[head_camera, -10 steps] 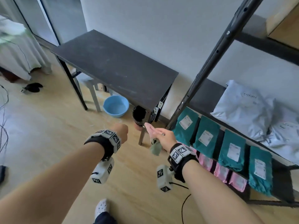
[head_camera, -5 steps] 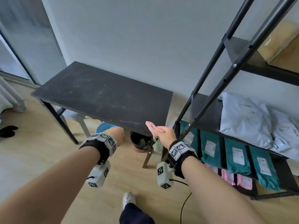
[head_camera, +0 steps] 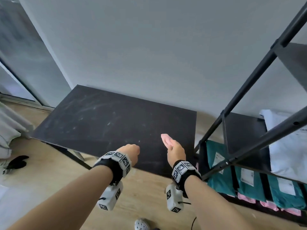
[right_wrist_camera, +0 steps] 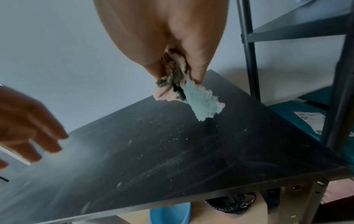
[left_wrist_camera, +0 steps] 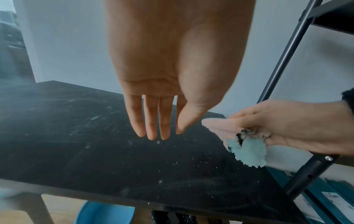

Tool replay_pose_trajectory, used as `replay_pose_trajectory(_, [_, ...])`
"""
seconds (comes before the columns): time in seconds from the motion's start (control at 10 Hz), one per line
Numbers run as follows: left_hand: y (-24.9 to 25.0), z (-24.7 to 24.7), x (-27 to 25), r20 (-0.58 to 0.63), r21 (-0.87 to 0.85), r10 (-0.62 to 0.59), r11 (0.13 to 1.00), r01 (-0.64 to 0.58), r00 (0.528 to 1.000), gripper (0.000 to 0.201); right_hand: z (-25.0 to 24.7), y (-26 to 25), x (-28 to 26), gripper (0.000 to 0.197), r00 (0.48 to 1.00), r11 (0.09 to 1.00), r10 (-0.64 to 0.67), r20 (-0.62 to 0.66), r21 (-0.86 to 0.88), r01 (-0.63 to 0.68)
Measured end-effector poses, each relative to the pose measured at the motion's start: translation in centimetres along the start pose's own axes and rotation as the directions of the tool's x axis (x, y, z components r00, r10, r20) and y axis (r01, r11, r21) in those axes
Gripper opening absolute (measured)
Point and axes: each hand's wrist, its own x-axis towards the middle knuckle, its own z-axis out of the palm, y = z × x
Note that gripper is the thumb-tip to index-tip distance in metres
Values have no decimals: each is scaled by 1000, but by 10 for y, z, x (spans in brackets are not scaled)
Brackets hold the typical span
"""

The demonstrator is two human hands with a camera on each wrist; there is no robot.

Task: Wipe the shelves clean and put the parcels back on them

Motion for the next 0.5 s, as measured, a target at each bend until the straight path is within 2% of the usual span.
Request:
replay_pose_trajectory(0.1, [-1, -7, 19, 16, 3, 25, 1000, -25, 1000, 38, 18, 5, 13, 37, 996, 986, 29, 79, -165, -16])
replay_pose_trajectory(0.2, [-4, -11, 29, 31, 27, 47, 998, -47, 998, 37, 30, 4, 15, 36, 980, 967, 33, 198, -254, 19])
replay_pose_trajectory(0.3, [-8, -13, 34, 35, 49, 60, 997, -62, 998, 37, 33, 2, 8, 26, 968, 935, -96, 232, -313, 168])
replay_pose_trajectory(0.4, [-11, -14, 34, 36, 39, 83, 996, -84, 996, 38, 46, 12, 4, 41, 938, 948, 53, 343, -313, 60])
replay_pose_trajectory(0.5, [-16, -13, 36, 1, 16, 128, 992, -128, 992, 38, 56, 22, 0, 39, 882, 900, 320, 347, -401, -168])
